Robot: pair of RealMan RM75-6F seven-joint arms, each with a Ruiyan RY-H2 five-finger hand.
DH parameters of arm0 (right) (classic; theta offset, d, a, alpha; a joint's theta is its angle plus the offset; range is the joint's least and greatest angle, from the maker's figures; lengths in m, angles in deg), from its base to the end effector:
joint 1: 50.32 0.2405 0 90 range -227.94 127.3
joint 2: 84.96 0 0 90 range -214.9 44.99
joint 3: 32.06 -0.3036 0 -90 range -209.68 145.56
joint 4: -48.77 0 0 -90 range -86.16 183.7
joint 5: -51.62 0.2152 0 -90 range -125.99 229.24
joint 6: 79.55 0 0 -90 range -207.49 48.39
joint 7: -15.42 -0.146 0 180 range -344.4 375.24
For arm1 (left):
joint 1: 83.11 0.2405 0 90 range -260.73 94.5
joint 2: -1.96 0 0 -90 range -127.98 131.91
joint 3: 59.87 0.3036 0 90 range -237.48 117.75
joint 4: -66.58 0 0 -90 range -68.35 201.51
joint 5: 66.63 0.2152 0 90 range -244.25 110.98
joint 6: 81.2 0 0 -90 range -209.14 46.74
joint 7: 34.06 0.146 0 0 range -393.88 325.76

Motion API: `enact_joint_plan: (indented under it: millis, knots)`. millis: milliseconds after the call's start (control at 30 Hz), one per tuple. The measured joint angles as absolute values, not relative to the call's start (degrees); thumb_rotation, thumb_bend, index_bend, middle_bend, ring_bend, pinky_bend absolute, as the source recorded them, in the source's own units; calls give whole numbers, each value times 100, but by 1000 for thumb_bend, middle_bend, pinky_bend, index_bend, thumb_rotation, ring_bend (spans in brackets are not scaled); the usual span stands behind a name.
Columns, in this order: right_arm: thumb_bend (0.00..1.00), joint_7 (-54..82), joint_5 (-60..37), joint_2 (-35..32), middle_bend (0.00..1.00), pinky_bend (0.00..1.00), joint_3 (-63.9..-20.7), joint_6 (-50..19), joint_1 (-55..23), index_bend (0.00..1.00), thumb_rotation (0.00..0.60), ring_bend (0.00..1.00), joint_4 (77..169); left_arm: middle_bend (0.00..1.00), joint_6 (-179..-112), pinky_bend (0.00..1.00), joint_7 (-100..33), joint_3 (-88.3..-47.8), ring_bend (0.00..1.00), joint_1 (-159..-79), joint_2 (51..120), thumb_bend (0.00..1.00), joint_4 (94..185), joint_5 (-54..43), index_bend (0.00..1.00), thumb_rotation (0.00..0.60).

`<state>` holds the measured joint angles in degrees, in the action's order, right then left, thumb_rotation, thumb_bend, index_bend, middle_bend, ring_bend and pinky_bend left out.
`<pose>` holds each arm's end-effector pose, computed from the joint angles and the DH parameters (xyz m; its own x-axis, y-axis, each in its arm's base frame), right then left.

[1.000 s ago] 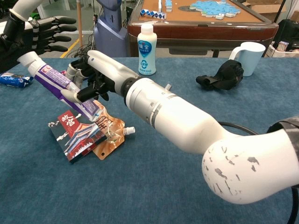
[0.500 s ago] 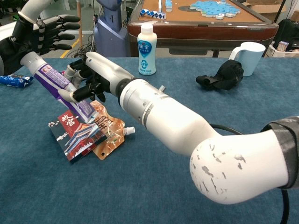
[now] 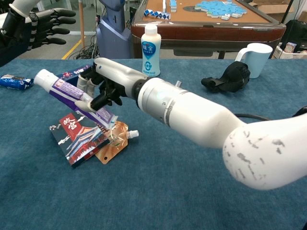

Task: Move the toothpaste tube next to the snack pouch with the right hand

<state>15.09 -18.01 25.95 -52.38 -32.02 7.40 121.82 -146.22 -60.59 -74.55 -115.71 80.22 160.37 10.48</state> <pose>-0.0050 -0.3733 -0.1339 0.0847 -0.4695 0.8788 -0.8299 -0.5214 -0.1986 -0.1949 0.3565 0.0731 -0.2976 0.2657 0.9170 0.8910 -0.2676 0.3667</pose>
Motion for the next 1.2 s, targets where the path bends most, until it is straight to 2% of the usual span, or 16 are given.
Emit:
enact_joint_plan:
  millis: [333,467,633,733,867,967,1100,1200]
  knots:
    - [758,2739,-1286,1433,647,607,-4651,-3713,624,806,600,602,12738,0,-14719,47,-5913,-7232,0,-11373,7550,19,16082,1268,0,0]
    - [667,3016,-1200,1203,587,508,-4407,-3764,550,707,600,545,12790,0,-14741,47,-5885,-7164,0,-11313,7468,19,16104,1284,0,0]
    - [639,3275,-976,1163,539,437,-4297,-3729,512,635,600,488,12588,0,-14763,47,-5863,-7086,0,-11248,7416,19,16123,1302,0,0]
    - [564,3441,-802,1121,448,378,-4234,-3786,522,491,600,407,12542,0,-14780,47,-5827,-7076,0,-11223,7388,18,16134,1280,0,0]
    - [378,3690,-531,962,249,262,-4165,-3905,578,170,600,230,12654,0,-14820,47,-5807,-7100,0,-11199,7344,19,16165,1249,0,0]
    - [263,3833,-393,785,139,223,-4137,-3898,603,19,600,148,12859,0,-14835,47,-5786,-7113,0,-11195,7310,19,16179,1253,0,0]
    - [233,3892,-380,478,107,219,-4128,-3754,569,0,600,131,13193,0,-14831,47,-5744,-7131,0,-11205,7270,19,16153,1256,0,0]
    - [233,3834,-488,170,136,218,-4147,-3500,455,0,600,131,13458,0,-14847,47,-5683,-7149,0,-11211,7250,18,16090,1255,0,0]
